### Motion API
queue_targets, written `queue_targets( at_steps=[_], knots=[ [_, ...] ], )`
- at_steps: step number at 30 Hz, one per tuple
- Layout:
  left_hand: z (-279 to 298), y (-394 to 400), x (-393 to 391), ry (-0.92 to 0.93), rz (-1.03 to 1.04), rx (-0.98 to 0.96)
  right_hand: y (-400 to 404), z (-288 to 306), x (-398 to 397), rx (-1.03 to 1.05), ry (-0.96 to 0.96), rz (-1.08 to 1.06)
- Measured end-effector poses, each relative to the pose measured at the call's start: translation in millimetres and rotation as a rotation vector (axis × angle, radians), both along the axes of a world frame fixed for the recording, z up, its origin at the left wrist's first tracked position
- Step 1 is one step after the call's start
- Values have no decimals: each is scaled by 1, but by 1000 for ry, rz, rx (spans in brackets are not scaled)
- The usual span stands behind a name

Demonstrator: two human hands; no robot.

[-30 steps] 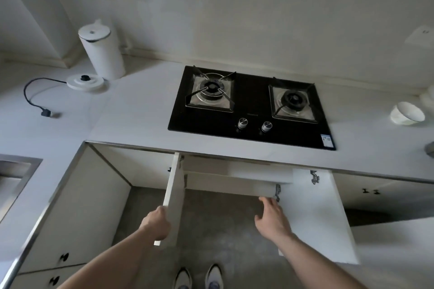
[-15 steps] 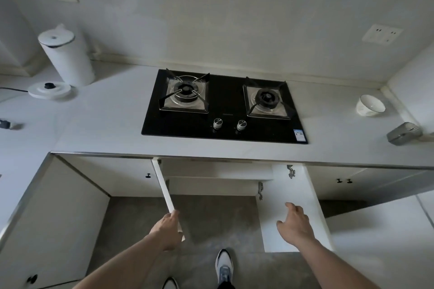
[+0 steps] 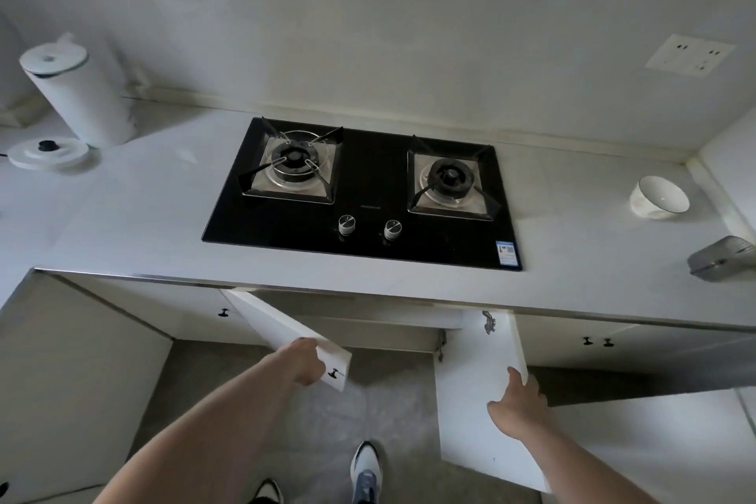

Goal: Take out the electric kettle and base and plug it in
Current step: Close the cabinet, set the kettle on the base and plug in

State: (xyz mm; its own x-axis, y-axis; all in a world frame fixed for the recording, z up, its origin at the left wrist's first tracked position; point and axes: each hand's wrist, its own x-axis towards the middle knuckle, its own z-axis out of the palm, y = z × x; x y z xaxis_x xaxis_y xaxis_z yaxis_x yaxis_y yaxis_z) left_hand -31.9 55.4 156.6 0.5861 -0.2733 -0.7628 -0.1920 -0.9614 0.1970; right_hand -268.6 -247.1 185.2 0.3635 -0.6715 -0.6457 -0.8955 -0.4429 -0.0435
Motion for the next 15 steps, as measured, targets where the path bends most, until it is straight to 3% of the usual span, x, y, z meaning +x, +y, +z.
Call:
queue_targets(
  at_steps=[10, 15],
  knots=[
    [-10, -15, 32, 61, -118, 71, -14, -21, 13, 11, 6, -257],
    [-15, -24, 42, 66, -120, 27, -11, -1, 38, 25, 105, -216]
  ],
)
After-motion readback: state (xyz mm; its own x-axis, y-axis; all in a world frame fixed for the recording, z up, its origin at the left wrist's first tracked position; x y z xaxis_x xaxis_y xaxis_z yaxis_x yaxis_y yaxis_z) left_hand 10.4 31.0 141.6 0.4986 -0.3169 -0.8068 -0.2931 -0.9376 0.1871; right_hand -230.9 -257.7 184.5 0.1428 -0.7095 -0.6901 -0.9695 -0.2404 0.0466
